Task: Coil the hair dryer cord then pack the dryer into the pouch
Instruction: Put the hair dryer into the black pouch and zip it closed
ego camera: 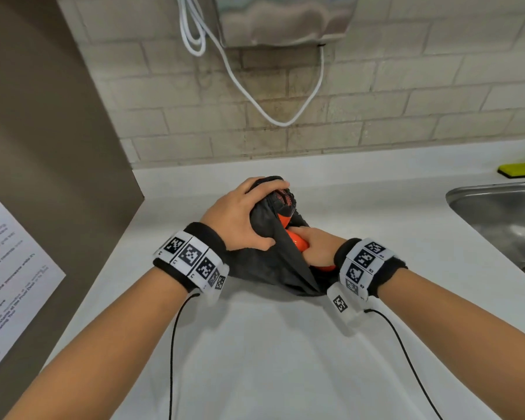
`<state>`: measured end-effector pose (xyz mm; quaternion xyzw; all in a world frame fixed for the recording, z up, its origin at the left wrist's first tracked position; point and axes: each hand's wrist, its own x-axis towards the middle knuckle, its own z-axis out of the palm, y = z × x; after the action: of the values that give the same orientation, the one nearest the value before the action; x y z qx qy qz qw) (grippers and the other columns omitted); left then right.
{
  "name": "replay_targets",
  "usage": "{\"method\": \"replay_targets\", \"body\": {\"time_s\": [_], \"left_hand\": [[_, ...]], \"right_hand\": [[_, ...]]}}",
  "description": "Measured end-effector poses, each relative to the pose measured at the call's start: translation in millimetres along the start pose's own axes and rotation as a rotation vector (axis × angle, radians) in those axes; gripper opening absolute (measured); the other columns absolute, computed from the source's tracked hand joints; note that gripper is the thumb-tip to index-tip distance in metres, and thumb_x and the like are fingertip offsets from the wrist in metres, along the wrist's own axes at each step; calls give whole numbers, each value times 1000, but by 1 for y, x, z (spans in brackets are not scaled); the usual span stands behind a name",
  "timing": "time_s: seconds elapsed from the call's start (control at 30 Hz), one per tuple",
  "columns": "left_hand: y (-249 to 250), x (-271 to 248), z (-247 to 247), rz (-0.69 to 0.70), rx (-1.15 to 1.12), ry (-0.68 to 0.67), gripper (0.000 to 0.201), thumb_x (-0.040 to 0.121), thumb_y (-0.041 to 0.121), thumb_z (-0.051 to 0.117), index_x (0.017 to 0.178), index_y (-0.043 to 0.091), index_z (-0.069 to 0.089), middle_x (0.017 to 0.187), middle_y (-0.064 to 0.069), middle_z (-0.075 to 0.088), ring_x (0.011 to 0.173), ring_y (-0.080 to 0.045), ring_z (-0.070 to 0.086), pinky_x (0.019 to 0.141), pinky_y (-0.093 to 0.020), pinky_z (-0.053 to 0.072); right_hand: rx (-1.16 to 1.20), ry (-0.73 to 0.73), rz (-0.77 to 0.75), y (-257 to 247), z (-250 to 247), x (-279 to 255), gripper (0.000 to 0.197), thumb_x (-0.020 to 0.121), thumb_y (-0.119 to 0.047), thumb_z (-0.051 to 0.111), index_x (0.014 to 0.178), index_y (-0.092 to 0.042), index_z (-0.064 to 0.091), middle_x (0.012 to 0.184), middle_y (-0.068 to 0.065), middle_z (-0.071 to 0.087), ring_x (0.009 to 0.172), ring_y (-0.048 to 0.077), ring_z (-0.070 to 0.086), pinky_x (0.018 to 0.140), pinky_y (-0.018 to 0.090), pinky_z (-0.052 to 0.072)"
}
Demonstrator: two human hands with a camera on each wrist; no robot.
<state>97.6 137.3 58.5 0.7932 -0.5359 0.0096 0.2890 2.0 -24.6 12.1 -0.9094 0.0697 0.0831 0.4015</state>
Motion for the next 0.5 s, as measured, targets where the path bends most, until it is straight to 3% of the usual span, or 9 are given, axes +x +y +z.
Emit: {"method": "replay_targets", "body": {"time_s": [0.07,0.13,0.23,0.3,0.37,0.43,0.5], "left_hand": [[0,0,2,-11,9,40,87,51,24,78,125,45,37,126,17,39,114,-9,48,95,-25,43],[-4,-2,-2,-50,8,83,83,51,23,77,121,44,40,126,15,41,111,-10,50,93,-28,46],[-15,-5,-11,-108,13,139,77,49,27,74,116,46,41,125,13,43,111,-14,51,95,-36,46],[-21,-7,-15,-157,24,163,76,48,29,72,115,47,41,125,12,42,112,-16,50,96,-38,45],[-26,-8,-18,-206,35,185,75,47,31,71,114,47,41,127,9,43,113,-20,50,97,-41,45],[-32,-10,-21,-241,47,205,75,48,32,72,115,46,41,127,7,44,113,-23,50,97,-43,44],[-38,-12,-24,-257,36,221,75,50,28,76,116,44,43,123,7,44,111,-22,50,96,-38,44]], "right_hand": [[-17,-27,41,7,-1,-1,30,81,-15,61,109,-25,53,107,1,61,102,21,56,93,35,43],[-69,-39,141,20,-6,-3,33,84,-31,59,117,-30,51,120,0,58,115,24,52,102,38,39],[-227,39,208,41,-16,-10,43,89,-49,45,124,-25,52,132,1,53,125,24,46,108,35,34],[-355,114,116,44,-22,-12,47,88,-54,38,116,-23,59,122,2,60,115,22,53,102,35,40],[-483,176,-12,40,-28,-13,64,80,-64,27,101,-17,66,104,5,67,97,23,60,89,36,47],[-582,245,-103,36,-38,-14,76,73,-67,18,85,-10,68,85,8,67,79,25,60,75,36,48],[-643,313,-138,28,-50,-18,74,71,-66,22,77,-7,65,77,11,62,72,29,58,68,35,48]]}}
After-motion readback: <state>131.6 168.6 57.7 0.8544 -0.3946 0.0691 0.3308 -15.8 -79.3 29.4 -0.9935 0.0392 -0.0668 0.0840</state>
